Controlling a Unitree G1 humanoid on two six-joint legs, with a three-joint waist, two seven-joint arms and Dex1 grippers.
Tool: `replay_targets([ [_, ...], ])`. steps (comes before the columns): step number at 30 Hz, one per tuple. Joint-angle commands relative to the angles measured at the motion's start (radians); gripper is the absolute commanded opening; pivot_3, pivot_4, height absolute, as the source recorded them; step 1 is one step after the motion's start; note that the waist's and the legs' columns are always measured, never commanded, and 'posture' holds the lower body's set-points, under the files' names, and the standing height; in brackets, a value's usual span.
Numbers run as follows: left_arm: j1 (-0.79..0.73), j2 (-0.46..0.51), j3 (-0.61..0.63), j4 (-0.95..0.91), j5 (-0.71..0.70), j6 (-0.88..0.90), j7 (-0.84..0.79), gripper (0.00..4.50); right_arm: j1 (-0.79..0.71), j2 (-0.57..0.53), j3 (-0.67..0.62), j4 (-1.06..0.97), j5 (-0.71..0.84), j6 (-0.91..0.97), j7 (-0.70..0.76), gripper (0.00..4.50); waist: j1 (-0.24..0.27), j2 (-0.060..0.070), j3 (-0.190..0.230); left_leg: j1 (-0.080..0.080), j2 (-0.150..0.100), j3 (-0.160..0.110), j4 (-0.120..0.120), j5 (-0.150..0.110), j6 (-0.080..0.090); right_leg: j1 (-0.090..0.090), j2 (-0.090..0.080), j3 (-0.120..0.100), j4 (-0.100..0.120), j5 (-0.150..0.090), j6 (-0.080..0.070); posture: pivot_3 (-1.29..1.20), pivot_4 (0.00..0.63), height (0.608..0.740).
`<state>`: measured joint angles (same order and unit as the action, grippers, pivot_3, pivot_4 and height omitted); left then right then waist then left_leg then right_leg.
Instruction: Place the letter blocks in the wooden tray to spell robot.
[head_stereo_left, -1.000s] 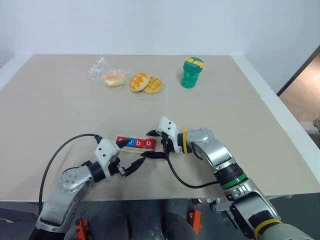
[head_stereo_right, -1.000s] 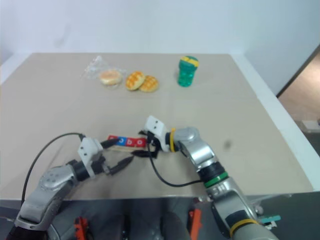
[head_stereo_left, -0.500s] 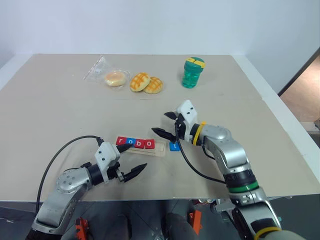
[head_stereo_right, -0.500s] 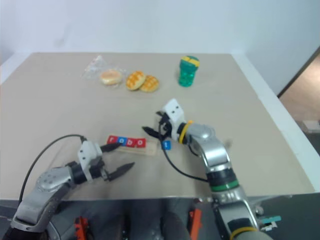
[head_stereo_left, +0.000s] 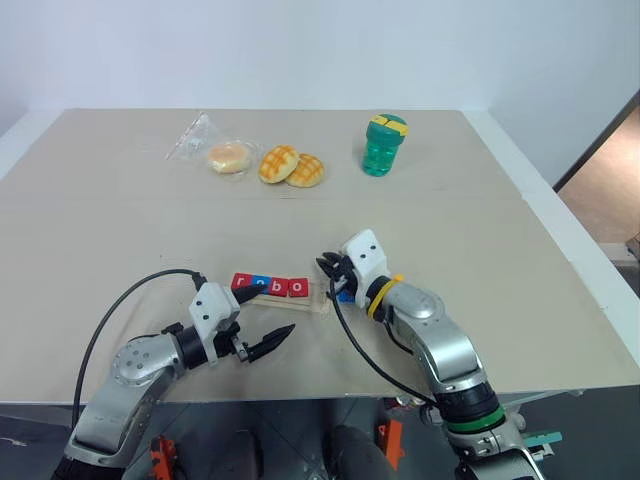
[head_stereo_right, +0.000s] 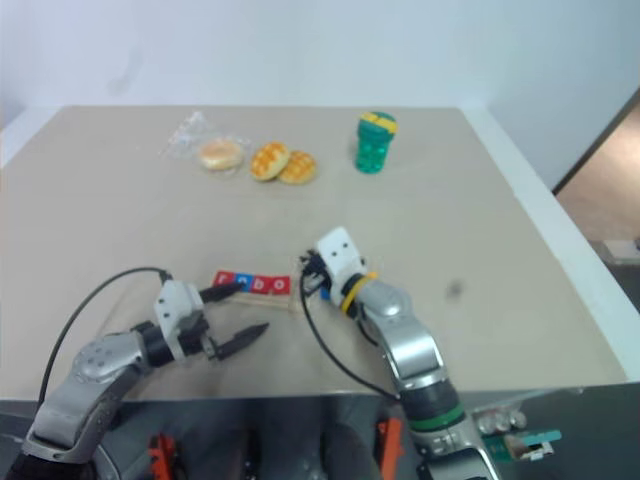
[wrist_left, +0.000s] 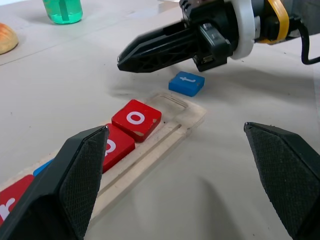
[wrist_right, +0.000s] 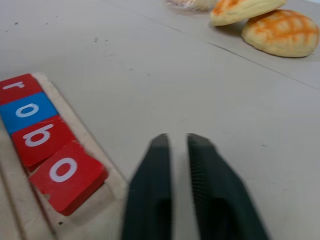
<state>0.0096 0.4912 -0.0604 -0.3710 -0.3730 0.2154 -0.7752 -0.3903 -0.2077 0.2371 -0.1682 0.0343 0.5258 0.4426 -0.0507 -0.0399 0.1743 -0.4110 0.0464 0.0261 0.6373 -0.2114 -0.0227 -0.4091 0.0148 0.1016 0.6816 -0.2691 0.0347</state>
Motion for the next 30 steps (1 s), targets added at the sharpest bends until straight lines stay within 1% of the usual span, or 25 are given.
replay_targets([
  [1,-0.002,0.003,0.013,-0.019,-0.008,-0.015,-0.004,4.5,0.009,-0.011,0.036,-0.046,-0.021,-0.034,0.007,0.05,0.0,0.0,0.0,0.0,0.0,0.0,0.0,0.0,0.0,0.0,0.0,0.0,0.0,0.0,0.0,0.0,0.15,0.74],
  [18,0.011,0.005,0.014,-0.002,0.02,-0.032,0.0,4.5,0.022,-0.034,0.078,-0.061,-0.017,-0.056,0.065,0.05,0.0,0.0,0.0,0.0,0.0,0.0,0.0,0.0,0.0,0.0,0.0,0.0,0.0,-0.001,0.001,0.0,0.15,0.74],
  [23,0.008,0.005,0.009,0.01,0.029,-0.045,-0.002,4.5,0.023,-0.047,0.061,-0.065,-0.016,-0.06,0.069,0.05,0.0,0.0,0.0,0.0,0.0,0.0,0.0,0.0,0.0,0.0,0.0,0.0,0.0,-0.001,0.001,0.0,0.15,0.74],
  [26,0.004,0.003,0.005,0.011,0.03,-0.055,-0.005,4.5,0.017,-0.054,-0.003,-0.068,0.004,-0.07,0.052,0.05,0.0,0.0,0.0,0.0,0.0,0.0,0.0,0.0,0.0,0.0,0.0,0.0,0.0,-0.001,0.001,0.0,0.15,0.74],
  [27,0.002,0.005,0.001,0.006,0.029,-0.059,-0.013,4.5,0.013,-0.056,-0.047,-0.076,0.035,-0.058,0.053,0.43,0.001,0.0,0.0,0.0,0.0,0.0,0.0,0.0,0.0,0.0,0.0,0.0,0.0,-0.001,0.001,0.0,0.15,0.74],
  [28,0.001,0.007,-0.004,0.001,0.028,-0.063,-0.022,4.5,0.009,-0.063,-0.088,-0.081,0.062,-0.05,0.059,0.58,0.001,0.0,0.0,0.0,0.0,0.0,0.0,0.0,0.0,0.0,0.0,0.0,0.0,-0.001,0.001,0.0,0.15,0.74],
  [29,0.001,0.012,-0.01,-0.006,0.02,-0.063,-0.037,4.5,0.003,-0.094,-0.132,-0.079,0.089,-0.05,0.085,0.82,0.002,0.0,0.0,0.0,0.0,0.0,0.0,0.0,0.0,0.0,-0.001,0.0,0.0,-0.001,0.001,0.0,0.15,0.74],
  [30,0.001,0.014,-0.013,-0.011,0.015,-0.062,-0.048,4.5,-0.001,-0.116,-0.159,-0.078,0.107,-0.051,0.104,1.17,0.002,0.0,0.0,0.0,0.0,0.0,0.0,0.0,0.0,0.0,-0.001,0.0,0.0,0.0,0.001,0.0,0.15,0.74],
])
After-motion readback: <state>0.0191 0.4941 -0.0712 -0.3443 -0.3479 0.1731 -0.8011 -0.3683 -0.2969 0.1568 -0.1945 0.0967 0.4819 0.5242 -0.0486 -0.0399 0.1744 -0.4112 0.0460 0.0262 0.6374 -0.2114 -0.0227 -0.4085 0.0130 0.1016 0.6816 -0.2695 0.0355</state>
